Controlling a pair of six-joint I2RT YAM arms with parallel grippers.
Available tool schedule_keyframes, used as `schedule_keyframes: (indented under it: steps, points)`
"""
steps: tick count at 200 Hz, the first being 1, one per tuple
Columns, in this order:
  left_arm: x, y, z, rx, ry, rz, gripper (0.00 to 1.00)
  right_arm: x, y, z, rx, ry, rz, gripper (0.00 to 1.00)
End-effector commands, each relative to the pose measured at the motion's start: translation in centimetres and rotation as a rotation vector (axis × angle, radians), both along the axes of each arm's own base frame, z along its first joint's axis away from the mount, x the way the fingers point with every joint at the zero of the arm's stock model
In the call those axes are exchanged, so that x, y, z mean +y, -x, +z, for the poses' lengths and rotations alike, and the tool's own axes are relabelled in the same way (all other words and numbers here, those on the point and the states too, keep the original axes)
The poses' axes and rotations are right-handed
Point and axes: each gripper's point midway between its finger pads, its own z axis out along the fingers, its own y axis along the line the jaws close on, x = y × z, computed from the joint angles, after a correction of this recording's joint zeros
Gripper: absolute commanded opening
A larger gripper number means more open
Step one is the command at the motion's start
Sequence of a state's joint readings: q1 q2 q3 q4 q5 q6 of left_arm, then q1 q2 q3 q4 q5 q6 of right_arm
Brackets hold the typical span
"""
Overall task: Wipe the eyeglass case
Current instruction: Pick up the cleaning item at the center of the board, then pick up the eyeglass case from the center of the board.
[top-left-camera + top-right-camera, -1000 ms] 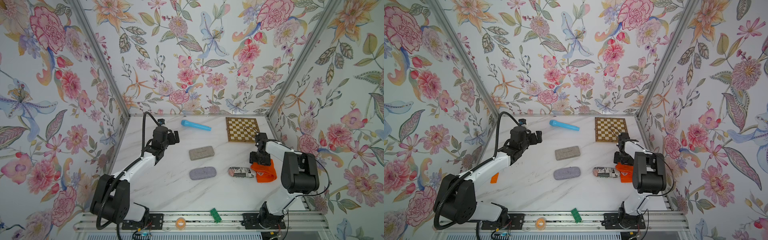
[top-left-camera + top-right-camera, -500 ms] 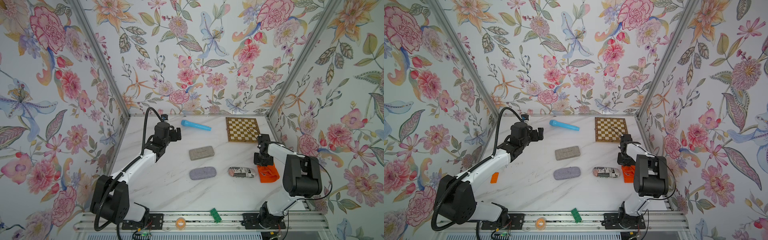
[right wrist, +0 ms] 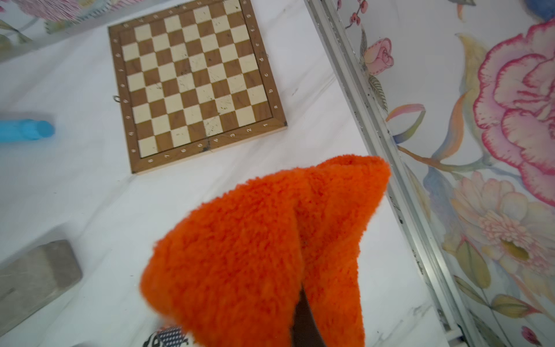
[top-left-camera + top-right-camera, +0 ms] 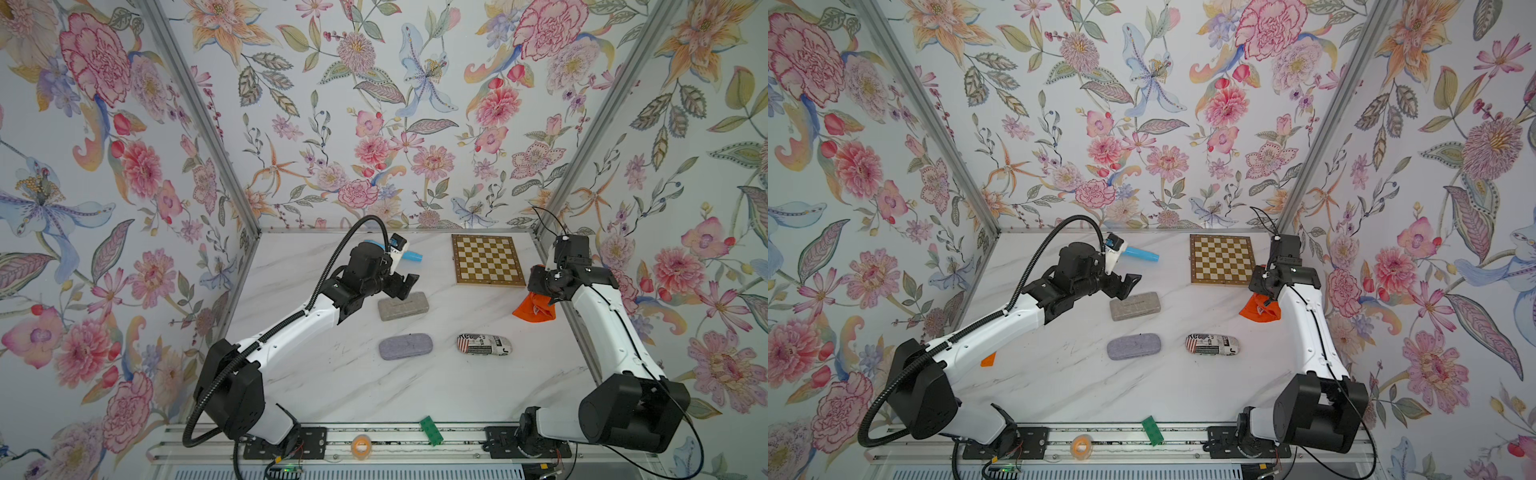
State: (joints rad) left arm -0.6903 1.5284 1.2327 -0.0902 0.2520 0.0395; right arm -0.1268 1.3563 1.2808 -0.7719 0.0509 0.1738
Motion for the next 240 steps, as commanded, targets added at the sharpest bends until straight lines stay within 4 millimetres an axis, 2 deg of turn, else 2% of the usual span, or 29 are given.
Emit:
schedule_keyframes:
  steps: [1, 19, 49, 91, 118, 158, 198, 240]
  points:
    - [-5.3, 3.4, -0.3, 0.022, 0.028, -0.284, 0.95, 2.1, 0.8, 2.7, -0.068, -0.177, 0.05, 0.0]
    - [-8.7, 5.7, -1.6, -0.037, -0.046, -0.432, 0.94, 2.5, 0.7, 4.6, -0.149, -0.286, 0.064, 0.0]
    - [-12.8, 7.8, -5.6, -0.052, -0.194, -0.59, 0.92, 2.6, 0.9, 5.0, -0.186, -0.379, 0.073, 0.0]
    - [-16.1, 9.7, -10.2, -0.042, -0.309, -0.713, 0.92, 2.2, 1.2, 4.0, -0.185, -0.386, 0.055, 0.0]
    - [-18.1, 11.1, -12.8, -0.046, -0.386, -0.785, 0.92, 1.5, 1.5, 4.7, -0.251, -0.39, 0.026, 0.0]
    - [-20.1, 10.6, -14.7, -0.016, -0.384, -0.799, 0.92, 0.9, 2.0, 6.8, -0.329, -0.383, 0.005, 0.0]
    - [-21.6, 10.8, -17.0, 0.031, -0.403, -0.831, 0.92, 0.7, 2.2, 7.3, -0.348, -0.42, 0.005, 0.0]
    - [-21.4, 11.2, -19.7, 0.089, -0.42, -0.85, 0.92, 0.3, 2.2, 6.6, -0.338, -0.416, -0.014, 0.0]
